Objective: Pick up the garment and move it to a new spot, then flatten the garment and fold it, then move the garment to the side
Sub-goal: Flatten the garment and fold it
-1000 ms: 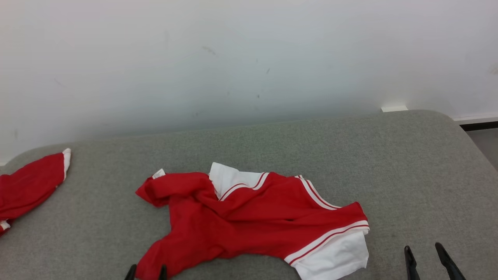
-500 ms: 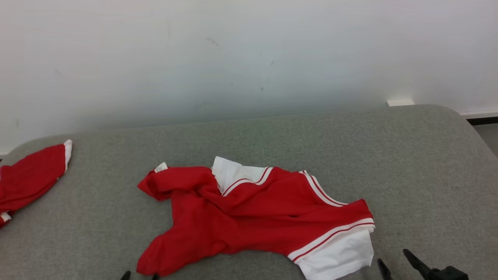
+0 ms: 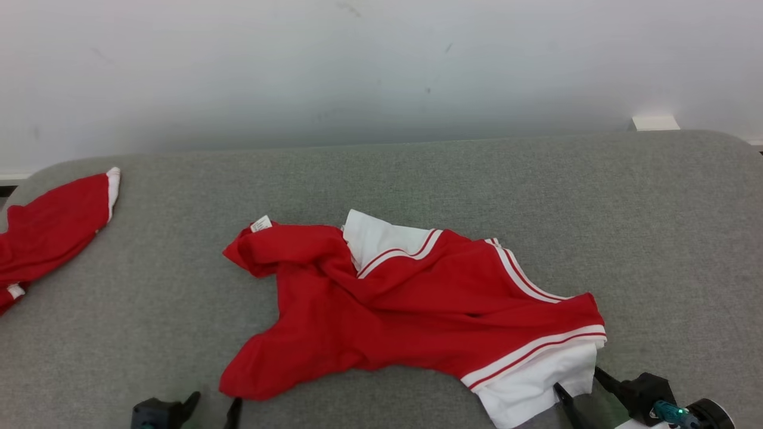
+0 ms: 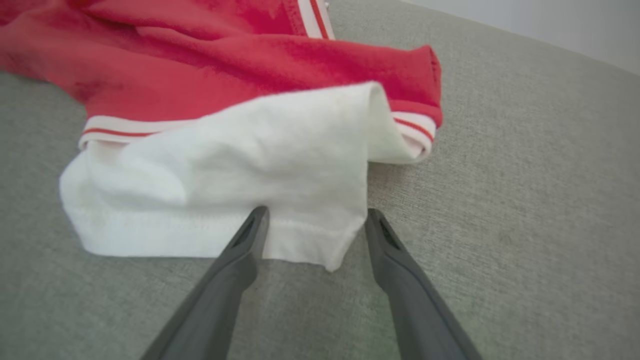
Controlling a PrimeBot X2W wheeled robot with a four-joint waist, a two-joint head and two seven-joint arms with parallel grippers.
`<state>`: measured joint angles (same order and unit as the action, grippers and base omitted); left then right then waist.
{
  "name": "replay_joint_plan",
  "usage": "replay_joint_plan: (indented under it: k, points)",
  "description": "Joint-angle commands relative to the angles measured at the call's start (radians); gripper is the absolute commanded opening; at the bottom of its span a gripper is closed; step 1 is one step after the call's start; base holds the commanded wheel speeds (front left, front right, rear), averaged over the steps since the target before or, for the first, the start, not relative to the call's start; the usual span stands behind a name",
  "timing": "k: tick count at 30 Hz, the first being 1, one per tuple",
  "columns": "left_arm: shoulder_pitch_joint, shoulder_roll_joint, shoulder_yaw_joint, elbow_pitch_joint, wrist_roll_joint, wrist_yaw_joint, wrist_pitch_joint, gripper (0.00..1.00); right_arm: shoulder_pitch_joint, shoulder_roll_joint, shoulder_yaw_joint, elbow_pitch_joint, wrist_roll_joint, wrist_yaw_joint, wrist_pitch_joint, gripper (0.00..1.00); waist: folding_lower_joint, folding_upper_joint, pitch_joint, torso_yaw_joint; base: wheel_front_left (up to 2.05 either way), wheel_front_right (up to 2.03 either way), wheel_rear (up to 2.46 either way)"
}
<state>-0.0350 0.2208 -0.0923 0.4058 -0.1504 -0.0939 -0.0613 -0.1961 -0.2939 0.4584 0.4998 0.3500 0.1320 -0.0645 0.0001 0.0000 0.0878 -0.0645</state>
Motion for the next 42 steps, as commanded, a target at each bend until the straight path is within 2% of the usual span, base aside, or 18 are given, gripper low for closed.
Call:
replay_joint_plan:
  k: [1, 9, 24, 33, 42]
  points:
    - [-0.015, 0.013, -0.013, 0.005, -0.016, -0.01, 0.011, 1.0, -0.028, -0.004, 0.024, 0.024, 0.018, -0.003, -0.01, 1.0, -0.0001, 0.0, 0.008, 0.007, 0.0, 0.0, 0.0]
    - [-0.049, 0.055, -0.078, -0.012, -0.06, -0.033, 0.031, 1.0, -0.075, -0.013, 0.092, 0.082, 0.071, -0.003, -0.062, 1.0, -0.0001, 0.0, 0.017, 0.012, 0.0, 0.0, 0.0]
    - [-0.09, 0.16, -0.222, -0.061, -0.143, -0.035, 0.032, 1.0, -0.114, -0.016, 0.149, 0.146, 0.123, -0.003, -0.123, 1.0, -0.0001, 0.0, 0.024, 0.0, 0.0, 0.0, 0.0]
    - [-0.12, 0.182, -0.28, -0.065, -0.159, -0.035, 0.012, 1.0, -0.137, -0.008, 0.18, 0.167, 0.136, -0.003, -0.141, 1.0, -0.0001, 0.0, 0.028, -0.003, 0.0, 0.0, 0.0]
    - [-0.145, 0.22, -0.363, -0.106, -0.236, -0.035, -0.003, 1.0, -0.152, -0.014, 0.208, 0.184, 0.165, -0.003, -0.155, 1.0, -0.0001, 0.0, 0.026, 0.002, 0.0, 0.0, 0.0]
